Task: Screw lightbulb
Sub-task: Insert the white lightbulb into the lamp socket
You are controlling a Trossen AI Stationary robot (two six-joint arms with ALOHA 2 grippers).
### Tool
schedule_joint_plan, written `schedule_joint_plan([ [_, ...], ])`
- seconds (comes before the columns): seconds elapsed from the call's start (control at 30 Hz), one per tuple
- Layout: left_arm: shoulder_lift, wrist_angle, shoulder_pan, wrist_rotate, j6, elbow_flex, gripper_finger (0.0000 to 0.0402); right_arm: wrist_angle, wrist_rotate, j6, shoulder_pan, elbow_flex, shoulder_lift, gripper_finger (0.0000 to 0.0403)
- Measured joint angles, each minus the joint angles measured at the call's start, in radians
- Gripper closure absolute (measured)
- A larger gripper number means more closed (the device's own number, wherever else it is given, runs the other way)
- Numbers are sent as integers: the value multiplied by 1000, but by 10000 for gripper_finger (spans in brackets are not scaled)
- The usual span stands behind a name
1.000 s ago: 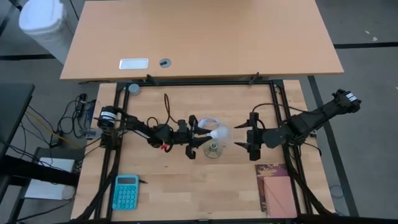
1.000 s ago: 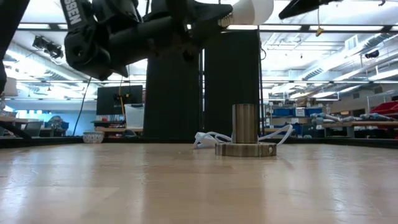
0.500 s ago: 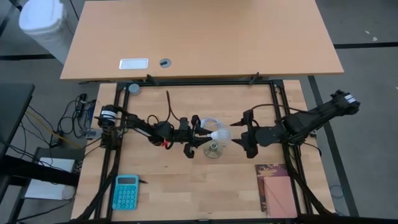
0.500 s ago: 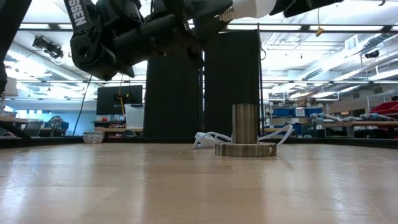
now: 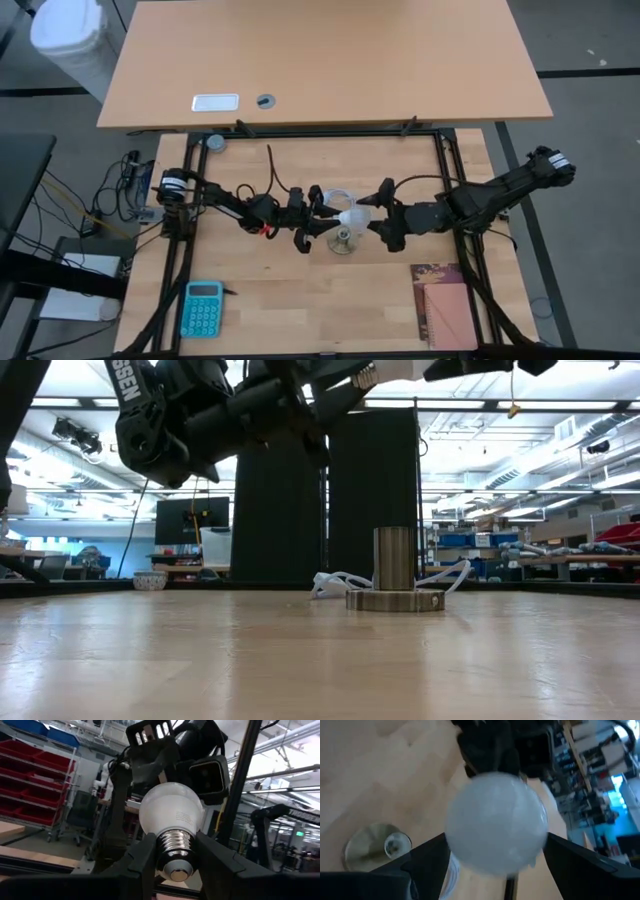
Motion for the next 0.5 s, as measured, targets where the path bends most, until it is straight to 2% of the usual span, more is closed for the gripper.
schedule_joint_plan([
  [0.27,0,-5,4,33,-31,25,270,114,-49,-131,-17,0,51,92],
  [0.5,0,-15,5,37,-35,26,270,136,-49,-103,-28,0,58,92],
])
